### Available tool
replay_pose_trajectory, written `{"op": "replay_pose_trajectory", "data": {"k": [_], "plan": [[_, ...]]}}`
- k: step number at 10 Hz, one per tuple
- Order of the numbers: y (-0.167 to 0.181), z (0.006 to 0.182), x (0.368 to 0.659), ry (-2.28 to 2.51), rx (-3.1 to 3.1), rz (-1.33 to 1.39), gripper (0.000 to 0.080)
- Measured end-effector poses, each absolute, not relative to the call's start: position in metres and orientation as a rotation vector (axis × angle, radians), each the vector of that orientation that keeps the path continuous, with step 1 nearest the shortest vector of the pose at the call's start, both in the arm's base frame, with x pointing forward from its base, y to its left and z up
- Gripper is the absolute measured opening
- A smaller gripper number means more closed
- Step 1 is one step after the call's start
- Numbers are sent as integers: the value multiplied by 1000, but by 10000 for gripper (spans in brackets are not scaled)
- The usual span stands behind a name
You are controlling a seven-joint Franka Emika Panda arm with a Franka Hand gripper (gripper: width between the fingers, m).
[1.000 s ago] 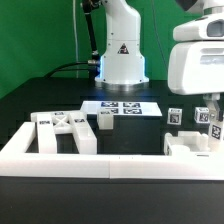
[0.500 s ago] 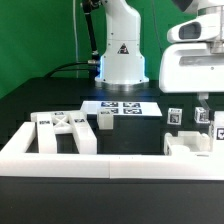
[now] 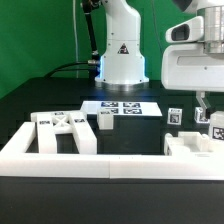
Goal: Assemble chair
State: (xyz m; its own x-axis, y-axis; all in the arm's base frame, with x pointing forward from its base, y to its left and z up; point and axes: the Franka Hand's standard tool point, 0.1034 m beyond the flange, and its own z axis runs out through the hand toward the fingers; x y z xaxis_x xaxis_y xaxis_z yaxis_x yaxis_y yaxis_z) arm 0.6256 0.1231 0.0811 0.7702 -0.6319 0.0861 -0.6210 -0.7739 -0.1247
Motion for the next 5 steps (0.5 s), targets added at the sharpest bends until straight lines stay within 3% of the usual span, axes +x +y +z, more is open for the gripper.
{"op": "replay_pose_trajectory", "data": {"k": [1, 2, 3, 5], "plan": [[124, 81, 625, 1044, -2859, -185, 380], [124, 81, 625, 971, -2889, -188, 380], [126, 81, 625, 916, -2909, -190, 559], [132, 81, 624, 650, -2990, -201, 644]]}}
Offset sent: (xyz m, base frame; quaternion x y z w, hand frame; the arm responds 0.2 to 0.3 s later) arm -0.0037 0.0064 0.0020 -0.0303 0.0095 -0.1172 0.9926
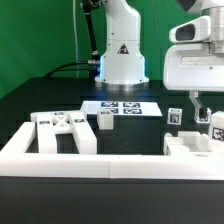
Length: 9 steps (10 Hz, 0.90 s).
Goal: Assemble chair
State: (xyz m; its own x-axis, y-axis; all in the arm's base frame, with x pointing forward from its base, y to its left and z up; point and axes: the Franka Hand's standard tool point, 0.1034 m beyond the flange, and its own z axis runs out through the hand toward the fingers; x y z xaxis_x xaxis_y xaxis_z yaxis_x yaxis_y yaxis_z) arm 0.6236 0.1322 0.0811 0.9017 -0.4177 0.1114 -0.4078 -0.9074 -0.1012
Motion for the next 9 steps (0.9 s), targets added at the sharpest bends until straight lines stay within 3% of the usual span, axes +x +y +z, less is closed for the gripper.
{"op": "replay_pose_trajectory", "data": {"k": [9], "plan": [[132, 82, 624, -516, -3075, -239, 649]]}}
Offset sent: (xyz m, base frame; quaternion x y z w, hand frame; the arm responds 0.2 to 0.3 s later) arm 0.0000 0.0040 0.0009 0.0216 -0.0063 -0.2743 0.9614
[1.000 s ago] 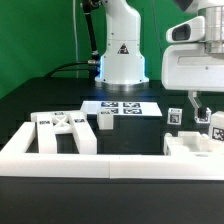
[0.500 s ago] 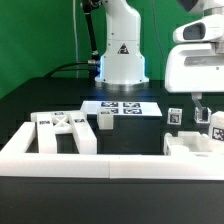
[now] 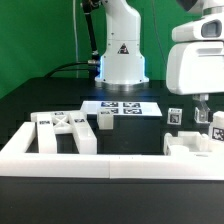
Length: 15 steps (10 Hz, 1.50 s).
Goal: Assemble chair
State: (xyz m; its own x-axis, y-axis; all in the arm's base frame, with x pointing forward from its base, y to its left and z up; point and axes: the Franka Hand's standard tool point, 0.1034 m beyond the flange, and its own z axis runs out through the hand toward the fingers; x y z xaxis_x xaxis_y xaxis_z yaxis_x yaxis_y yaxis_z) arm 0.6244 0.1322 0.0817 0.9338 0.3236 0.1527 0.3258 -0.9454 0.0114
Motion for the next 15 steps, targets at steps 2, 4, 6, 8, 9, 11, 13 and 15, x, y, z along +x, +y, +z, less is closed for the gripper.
{"op": "replay_pose_trajectory", "data": {"k": [2, 4, 6, 8, 9, 11, 13, 15], "plan": [[131, 82, 625, -633, -3062, -240, 560], [131, 82, 625, -597, -3067, -240, 424], [131, 82, 625, -515, -3074, -239, 285], [130, 81, 625, -224, -3095, -234, 287], [129, 81, 625, -118, -3097, -232, 287], [125, 82, 626, 182, -3083, -227, 287], [115, 81, 627, 451, -3054, -224, 288], [110, 82, 628, 564, -3036, -225, 289]]}}
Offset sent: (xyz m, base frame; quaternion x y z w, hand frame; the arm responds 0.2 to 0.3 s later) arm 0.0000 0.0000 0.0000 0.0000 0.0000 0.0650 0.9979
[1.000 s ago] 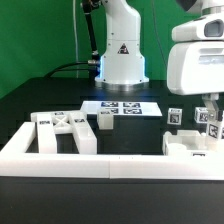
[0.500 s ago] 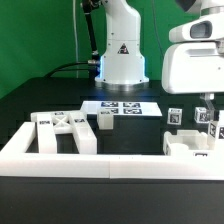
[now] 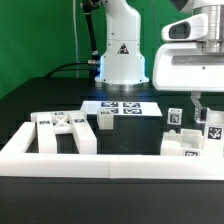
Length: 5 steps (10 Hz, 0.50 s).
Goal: Assemble chair
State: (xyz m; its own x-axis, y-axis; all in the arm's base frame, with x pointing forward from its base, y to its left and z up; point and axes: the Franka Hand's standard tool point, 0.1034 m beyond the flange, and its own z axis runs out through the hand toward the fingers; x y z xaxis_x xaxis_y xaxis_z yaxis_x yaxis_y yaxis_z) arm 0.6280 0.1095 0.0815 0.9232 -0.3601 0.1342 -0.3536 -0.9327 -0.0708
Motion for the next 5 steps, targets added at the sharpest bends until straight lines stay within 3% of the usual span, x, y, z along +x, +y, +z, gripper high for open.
{"op": "replay_pose_trajectory", "data": {"k": [1, 2, 3, 5], "plan": [[110, 82, 628, 551, -3039, -225, 492], [111, 82, 628, 550, -3038, -226, 492], [111, 88, 629, 538, -3037, -234, 597], [102, 110, 620, 471, -3046, -245, 638]]}}
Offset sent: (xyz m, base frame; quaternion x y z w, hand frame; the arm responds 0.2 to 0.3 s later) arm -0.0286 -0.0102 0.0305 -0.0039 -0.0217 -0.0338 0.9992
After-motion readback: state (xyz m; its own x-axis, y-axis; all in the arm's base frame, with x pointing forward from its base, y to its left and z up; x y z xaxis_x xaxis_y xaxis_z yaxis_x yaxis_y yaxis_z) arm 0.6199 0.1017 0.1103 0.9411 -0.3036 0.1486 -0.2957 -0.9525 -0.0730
